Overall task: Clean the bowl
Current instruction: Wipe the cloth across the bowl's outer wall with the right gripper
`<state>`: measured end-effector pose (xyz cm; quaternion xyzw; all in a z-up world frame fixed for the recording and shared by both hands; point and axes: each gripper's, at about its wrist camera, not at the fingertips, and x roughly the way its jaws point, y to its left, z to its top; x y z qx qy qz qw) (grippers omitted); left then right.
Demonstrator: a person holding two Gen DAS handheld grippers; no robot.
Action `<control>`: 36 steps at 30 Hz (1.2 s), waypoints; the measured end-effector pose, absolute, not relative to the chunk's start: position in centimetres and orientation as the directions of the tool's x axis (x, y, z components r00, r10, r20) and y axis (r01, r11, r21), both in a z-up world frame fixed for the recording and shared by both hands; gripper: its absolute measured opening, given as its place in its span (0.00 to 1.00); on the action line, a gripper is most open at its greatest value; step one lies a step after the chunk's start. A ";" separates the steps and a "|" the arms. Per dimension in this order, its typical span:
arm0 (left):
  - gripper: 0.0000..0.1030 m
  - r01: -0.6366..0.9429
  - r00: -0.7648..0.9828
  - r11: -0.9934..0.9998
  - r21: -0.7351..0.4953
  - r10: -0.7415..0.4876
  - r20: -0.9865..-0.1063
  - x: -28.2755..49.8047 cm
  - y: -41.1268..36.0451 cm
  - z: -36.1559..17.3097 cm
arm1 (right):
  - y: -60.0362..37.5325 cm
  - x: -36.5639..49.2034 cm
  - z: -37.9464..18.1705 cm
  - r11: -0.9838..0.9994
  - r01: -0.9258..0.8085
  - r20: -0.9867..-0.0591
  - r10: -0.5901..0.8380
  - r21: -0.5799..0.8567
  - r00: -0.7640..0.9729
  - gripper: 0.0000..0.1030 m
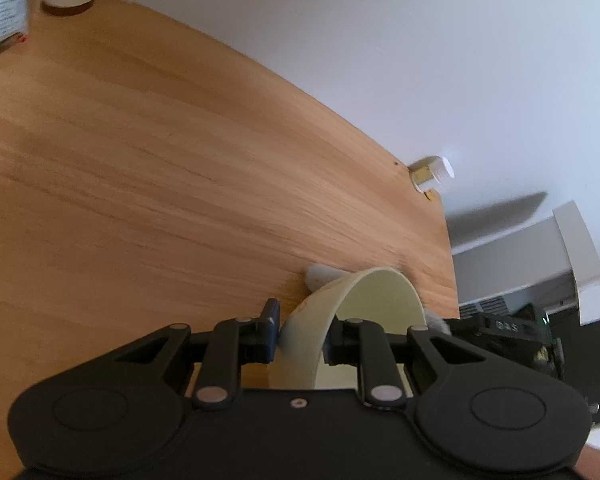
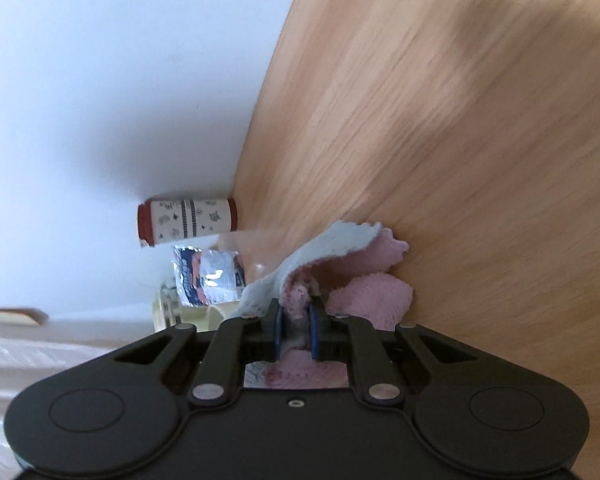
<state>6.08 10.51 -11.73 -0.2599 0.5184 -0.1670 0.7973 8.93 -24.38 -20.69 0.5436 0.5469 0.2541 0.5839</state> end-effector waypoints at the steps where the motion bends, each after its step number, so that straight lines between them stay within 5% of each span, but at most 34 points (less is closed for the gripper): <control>1: 0.19 0.005 0.403 0.811 -0.585 -0.537 -0.741 6.1 10.4 -11.7 | -24.3 9.2 -20.9 0.288 0.293 -0.365 0.895 0.912 0.256 0.14; 26: 0.22 0.163 0.335 0.852 -0.497 -0.522 -0.785 5.5 7.8 -10.8 | -21.3 15.2 -21.5 0.451 0.085 -0.448 0.893 0.889 -0.049 0.14; 36: 0.22 0.245 0.333 0.860 -0.448 -0.509 -0.794 5.3 6.4 -10.2 | -19.6 17.0 -17.7 0.394 -0.084 -0.402 0.905 0.915 -0.139 0.14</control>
